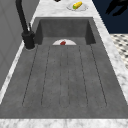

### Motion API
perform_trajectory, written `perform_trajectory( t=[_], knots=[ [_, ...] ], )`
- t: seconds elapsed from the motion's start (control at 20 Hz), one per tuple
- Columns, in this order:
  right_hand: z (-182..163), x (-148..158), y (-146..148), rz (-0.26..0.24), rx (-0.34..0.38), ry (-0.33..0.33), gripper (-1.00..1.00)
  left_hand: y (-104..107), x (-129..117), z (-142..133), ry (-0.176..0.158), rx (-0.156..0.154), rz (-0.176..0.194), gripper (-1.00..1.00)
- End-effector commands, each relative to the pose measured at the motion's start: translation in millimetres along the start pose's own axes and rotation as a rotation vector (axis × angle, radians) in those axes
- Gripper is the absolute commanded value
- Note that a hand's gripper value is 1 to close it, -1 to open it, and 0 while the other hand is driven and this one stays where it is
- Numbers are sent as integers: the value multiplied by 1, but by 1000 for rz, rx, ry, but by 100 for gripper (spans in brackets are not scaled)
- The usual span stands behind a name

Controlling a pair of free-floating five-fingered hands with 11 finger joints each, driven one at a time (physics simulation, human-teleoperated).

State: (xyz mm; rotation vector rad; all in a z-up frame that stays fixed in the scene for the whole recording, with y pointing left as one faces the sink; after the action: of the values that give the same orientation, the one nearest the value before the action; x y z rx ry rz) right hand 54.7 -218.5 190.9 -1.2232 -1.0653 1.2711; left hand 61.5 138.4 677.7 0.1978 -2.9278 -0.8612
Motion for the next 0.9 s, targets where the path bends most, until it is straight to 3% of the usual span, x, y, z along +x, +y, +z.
perform_trajectory(
  t=[0.0, 0.15, 0.45, 0.5, 0.55, 0.6, 0.75, 0.85],
  knots=[
    [0, 0, 0, 0, 0, 0, 0, 0, 0, 0, 94, 2, -87, -100],
    [0, 0, 0, 0, 0, 0, 0, 0, 0, 0, 115, 6, -113, -100],
    [0, 0, 0, 0, 0, 0, 0, 9, 9, -6, 137, 87, -115, -100],
    [0, 0, 0, 0, 0, 0, 0, 11, 4, -11, 136, 61, -97, -100],
    [0, 0, 0, 0, 0, 0, 0, 10, 5, -12, 68, 17, -80, -100],
    [0, 0, 0, 0, 0, 0, 0, 8, 7, -7, 53, 9, -62, -100],
    [0, 0, 0, 0, 0, 0, 0, 8, 6, -7, 58, 8, -67, -100],
    [0, 0, 0, 0, 0, 0, 0, 11, 10, -11, 63, 48, -61, -100]
  ],
)
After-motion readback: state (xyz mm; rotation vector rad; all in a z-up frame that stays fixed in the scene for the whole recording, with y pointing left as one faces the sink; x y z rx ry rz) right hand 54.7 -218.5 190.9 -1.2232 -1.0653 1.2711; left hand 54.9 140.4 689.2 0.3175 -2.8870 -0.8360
